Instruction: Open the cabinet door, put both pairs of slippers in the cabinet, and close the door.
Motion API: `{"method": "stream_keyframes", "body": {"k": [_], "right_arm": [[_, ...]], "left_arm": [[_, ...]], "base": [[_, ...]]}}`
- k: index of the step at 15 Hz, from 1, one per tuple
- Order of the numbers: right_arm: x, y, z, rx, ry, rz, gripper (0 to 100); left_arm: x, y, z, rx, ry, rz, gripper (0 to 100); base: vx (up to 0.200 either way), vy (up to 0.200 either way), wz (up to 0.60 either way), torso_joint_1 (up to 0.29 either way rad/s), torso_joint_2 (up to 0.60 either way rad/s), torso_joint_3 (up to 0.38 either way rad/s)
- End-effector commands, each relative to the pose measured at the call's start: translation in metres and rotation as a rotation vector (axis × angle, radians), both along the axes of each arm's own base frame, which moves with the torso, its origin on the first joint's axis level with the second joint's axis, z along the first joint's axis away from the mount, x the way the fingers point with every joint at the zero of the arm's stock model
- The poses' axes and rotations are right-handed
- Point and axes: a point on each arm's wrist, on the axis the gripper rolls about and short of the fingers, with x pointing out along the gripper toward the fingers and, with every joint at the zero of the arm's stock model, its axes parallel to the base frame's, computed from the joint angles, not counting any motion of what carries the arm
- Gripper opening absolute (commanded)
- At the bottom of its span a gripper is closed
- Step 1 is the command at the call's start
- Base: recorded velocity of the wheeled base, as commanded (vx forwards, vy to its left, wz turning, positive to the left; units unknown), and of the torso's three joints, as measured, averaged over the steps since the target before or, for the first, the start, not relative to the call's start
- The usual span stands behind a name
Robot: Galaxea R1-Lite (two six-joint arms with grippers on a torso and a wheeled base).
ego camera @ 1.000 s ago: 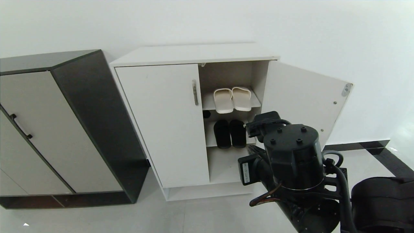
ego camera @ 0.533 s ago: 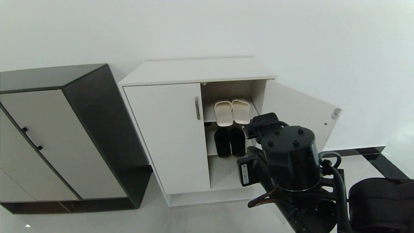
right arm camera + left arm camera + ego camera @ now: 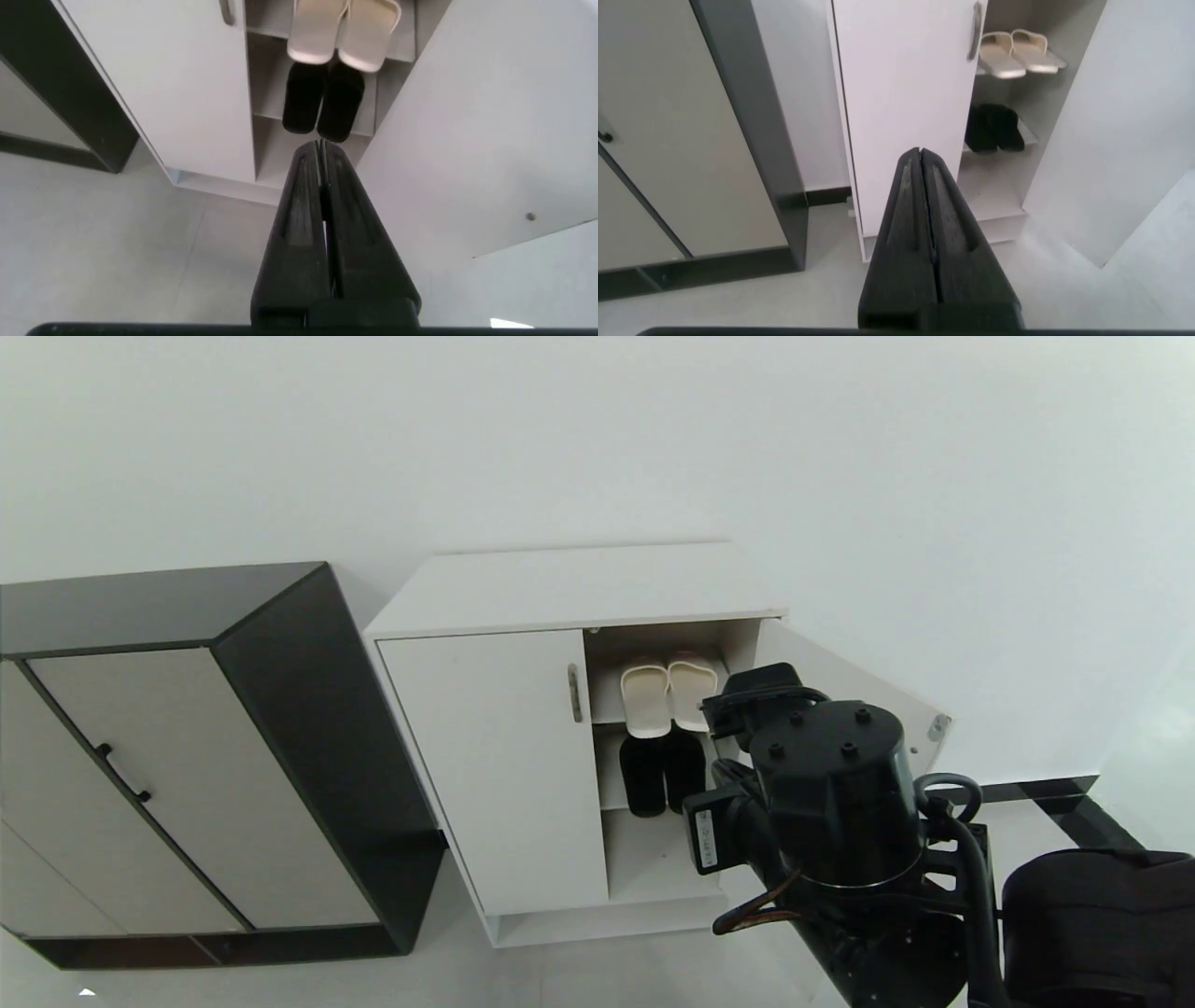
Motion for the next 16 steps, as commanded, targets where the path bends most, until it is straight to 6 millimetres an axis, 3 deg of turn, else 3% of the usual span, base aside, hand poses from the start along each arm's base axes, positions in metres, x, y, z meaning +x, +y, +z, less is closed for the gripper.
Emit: {"method": "stream_keyframes", "body": {"k": [1, 5, 9, 16], "right_arm": [[0.0, 0.001, -0.002, -0.004, 0.003, 0.0, 0], [-0.001, -0.001, -0.007, -0.029, 0.012, 0.004, 0], [0.0, -0.001, -0.01, -0.042, 0.017, 0.005, 0], [0.012, -0.006, -0.01, -0.031, 0.016, -0.022, 0]], "left_arm": [[0.0, 0.0, 0.0, 0.0, 0.001, 0.001, 0], [0.0, 0.0, 0.0, 0.0, 0.001, -0.001, 0], [0.0, 0.0, 0.0, 0.0, 0.001, -0.001, 0], [0.0, 0.0, 0.0, 0.0, 0.001, -0.001, 0]], "base": [[0.0, 0.0, 0.0, 0.232, -0.54, -0.325], [0.0, 0.0, 0.0, 0.207, -0.48, -0.276], [0.0, 0.0, 0.0, 0.038, -0.08, -0.051], [0.0, 0.0, -0.51, 0.003, 0.0, -0.001]]}}
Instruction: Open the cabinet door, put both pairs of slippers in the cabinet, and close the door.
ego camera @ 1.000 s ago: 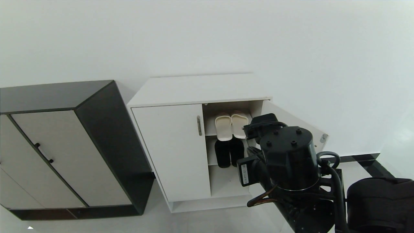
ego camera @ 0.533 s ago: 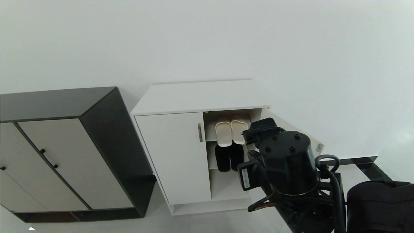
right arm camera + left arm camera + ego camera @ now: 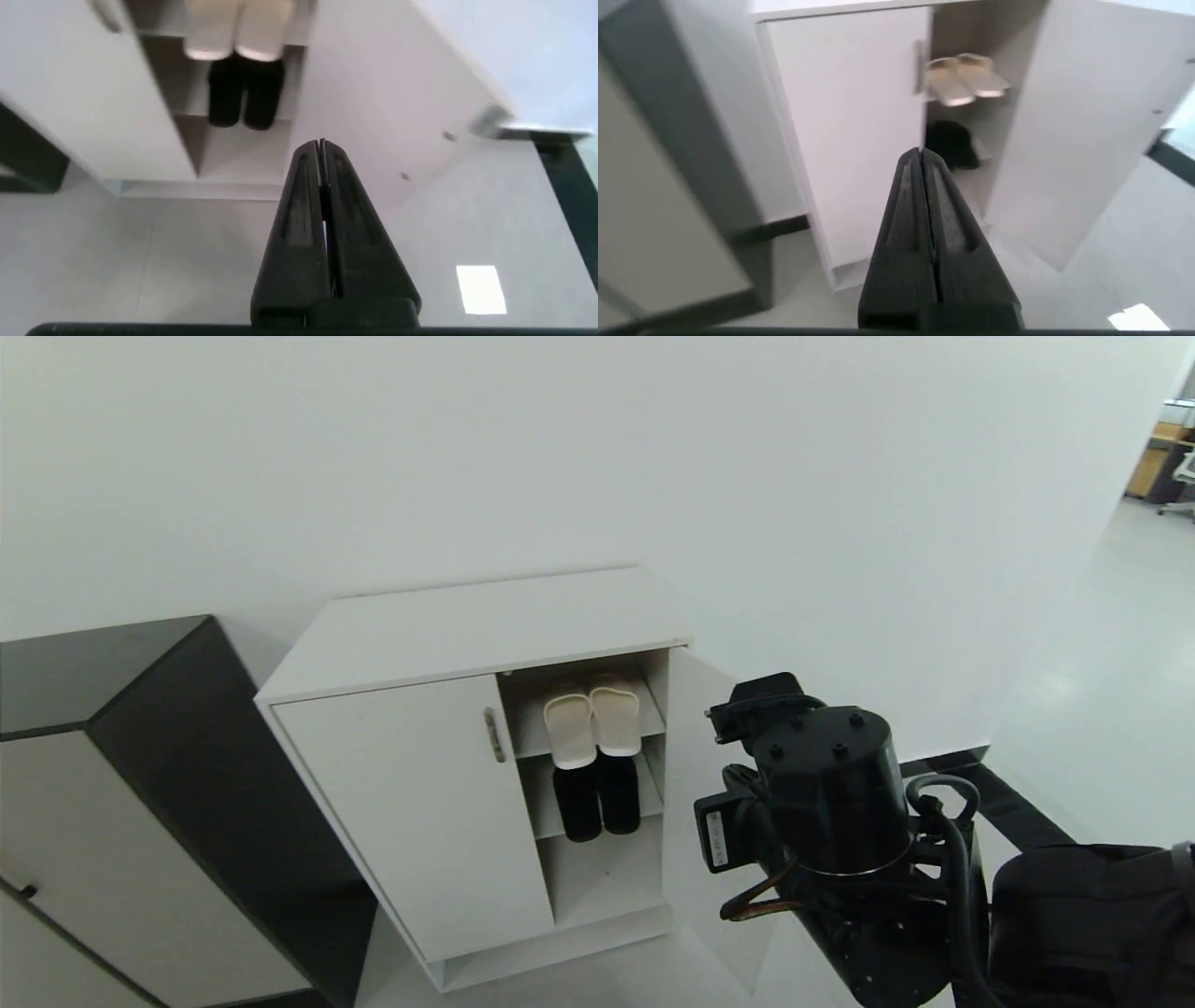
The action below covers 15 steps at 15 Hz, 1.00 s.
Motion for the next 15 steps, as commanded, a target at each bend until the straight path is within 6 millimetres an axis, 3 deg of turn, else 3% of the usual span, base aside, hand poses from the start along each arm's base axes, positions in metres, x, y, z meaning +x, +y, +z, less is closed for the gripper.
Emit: {"method": "stream_keyframes", "body": {"k": [1, 4, 6, 10, 15], "right_arm": [[0.013, -0.008, 0.001, 0.01, -0.009, -0.031, 0], [0.045, -0.024, 0.012, 0.09, -0.042, -0.004, 0], [0.091, -0.043, 0.023, 0.126, -0.063, -0.075, 0], [0.147, -0.064, 0.019, 0.138, -0.054, -0.159, 0], [0.173, -0.069, 0.005, 0.155, -0.036, -0.174, 0]], "left_arm": [[0.0, 0.0, 0.0, 0.0, 0.001, 0.0, 0], [0.0, 0.0, 0.0, 0.0, 0.001, -0.001, 0], [0.0, 0.0, 0.0, 0.0, 0.001, 0.0, 0], [0.0, 0.0, 0.0, 0.0, 0.001, 0.0, 0], [0.0, 0.0, 0.0, 0.0, 0.001, -0.001, 0]], "base": [[0.0, 0.0, 0.0, 0.0, 0.0, 0.0], [0.0, 0.0, 0.0, 0.0, 0.0, 0.0], [0.0, 0.0, 0.0, 0.0, 0.0, 0.0], [0.0, 0.0, 0.0, 0.0, 0.0, 0.0], [0.0, 0.0, 0.0, 0.0, 0.0, 0.0]]}}
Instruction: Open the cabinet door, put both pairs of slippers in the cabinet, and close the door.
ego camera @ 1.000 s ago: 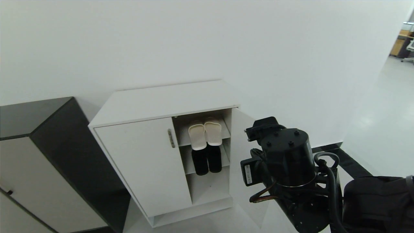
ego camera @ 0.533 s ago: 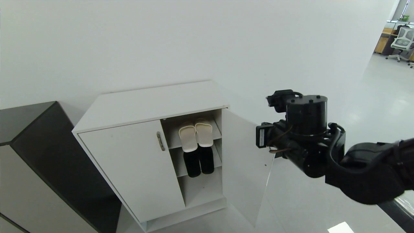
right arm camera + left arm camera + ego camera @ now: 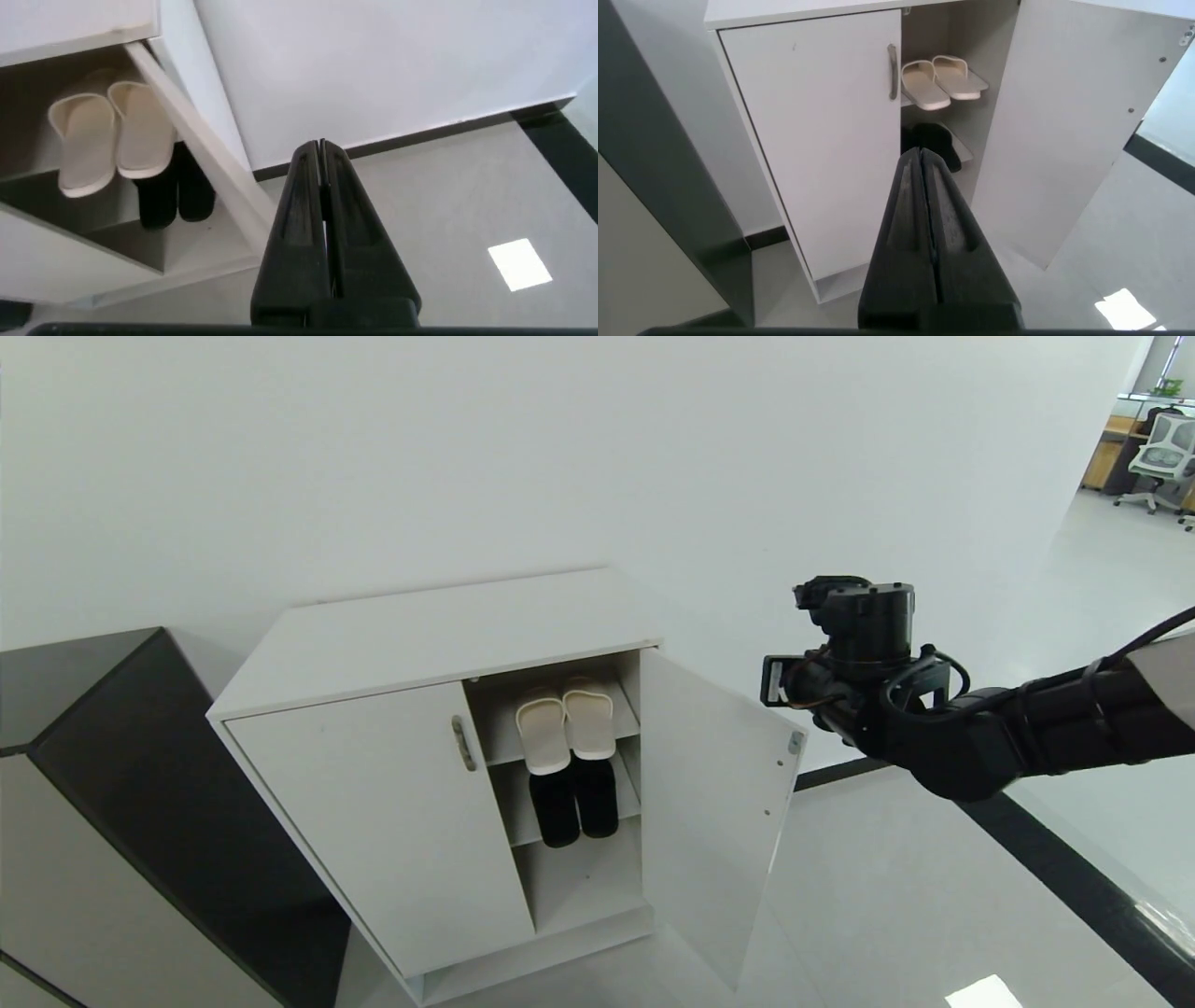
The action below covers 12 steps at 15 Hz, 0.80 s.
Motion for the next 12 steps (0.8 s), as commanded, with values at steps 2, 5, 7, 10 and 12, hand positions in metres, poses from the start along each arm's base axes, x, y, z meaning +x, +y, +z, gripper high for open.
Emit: {"method": "stream_keyframes", "body": {"k": [2, 5, 7, 10, 12], "right_arm": [[0.027, -0.002, -0.019, -0.008, 0.019, -0.036, 0], [0.044, -0.007, -0.034, -0.018, 0.038, -0.062, 0], [0.048, -0.008, -0.042, -0.025, 0.05, -0.066, 0], [0.049, -0.006, -0.044, -0.025, 0.053, -0.063, 0], [0.048, -0.004, -0.044, -0.027, 0.055, -0.059, 0]], "left_arm": [[0.0, 0.0, 0.0, 0.0, 0.001, 0.0, 0], [0.0, 0.0, 0.0, 0.0, 0.001, 0.0, 0], [0.0, 0.0, 0.0, 0.0, 0.001, -0.001, 0], [0.0, 0.0, 0.0, 0.0, 0.001, -0.001, 0], [0.0, 0.0, 0.0, 0.0, 0.001, 0.0, 0]], "base": [[0.0, 0.0, 0.0, 0.0, 0.0, 0.0], [0.0, 0.0, 0.0, 0.0, 0.0, 0.0], [0.0, 0.0, 0.0, 0.0, 0.0, 0.0], [0.0, 0.0, 0.0, 0.0, 0.0, 0.0], [0.0, 0.0, 0.0, 0.0, 0.0, 0.0]]}}
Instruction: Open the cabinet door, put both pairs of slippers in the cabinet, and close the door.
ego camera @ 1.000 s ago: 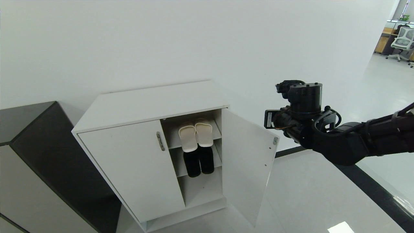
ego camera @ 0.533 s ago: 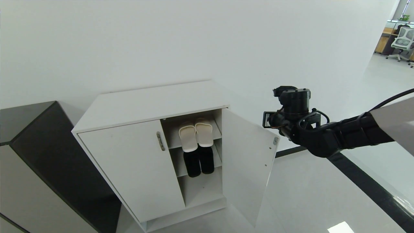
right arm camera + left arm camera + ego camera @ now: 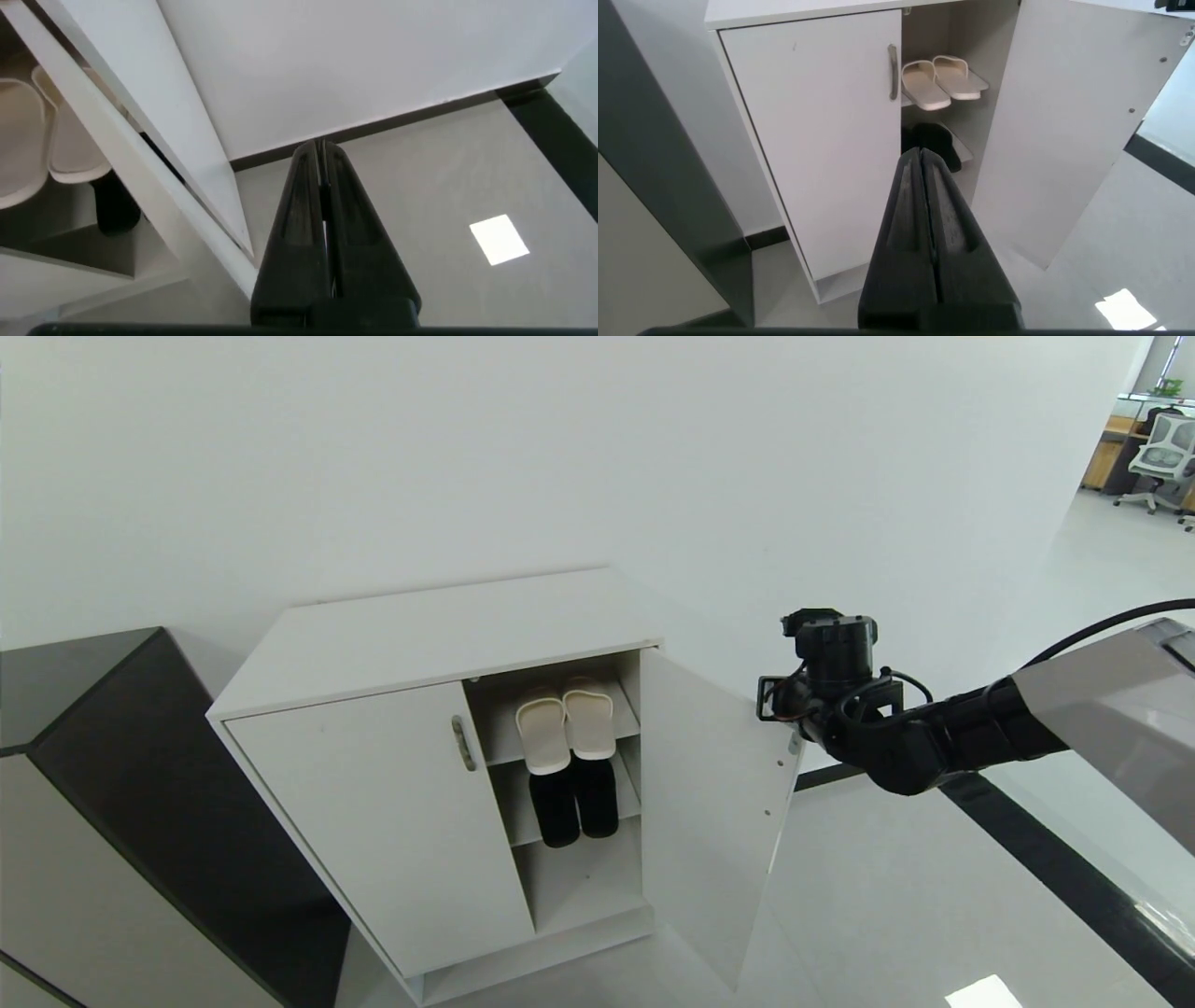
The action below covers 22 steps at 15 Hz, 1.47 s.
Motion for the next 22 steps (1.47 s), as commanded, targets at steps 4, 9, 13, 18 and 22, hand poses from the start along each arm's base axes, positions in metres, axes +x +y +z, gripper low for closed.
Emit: {"method": "stream_keyframes", "body": {"k": [4, 9, 13, 18, 22], "right_arm": [[-0.009, 0.009, -0.009, -0.016, 0.028, 0.026, 0], [-0.036, 0.031, -0.002, -0.019, 0.033, 0.098, 0], [-0.072, 0.052, 0.012, -0.01, 0.021, 0.186, 0], [-0.094, 0.06, 0.016, -0.02, -0.011, 0.245, 0], [-0.099, 0.057, 0.01, -0.014, -0.023, 0.247, 0]], "left_arm": [[0.0, 0.0, 0.0, 0.0, 0.001, -0.001, 0], [0.0, 0.0, 0.0, 0.0, 0.001, 0.0, 0], [0.0, 0.0, 0.0, 0.0, 0.001, 0.0, 0], [0.0, 0.0, 0.0, 0.0, 0.001, -0.001, 0], [0.0, 0.0, 0.0, 0.0, 0.001, -0.001, 0]], "base": [[0.0, 0.0, 0.0, 0.0, 0.0, 0.0], [0.0, 0.0, 0.0, 0.0, 0.0, 0.0], [0.0, 0.0, 0.0, 0.0, 0.0, 0.0], [0.0, 0.0, 0.0, 0.0, 0.0, 0.0], [0.0, 0.0, 0.0, 0.0, 0.0, 0.0]]}}
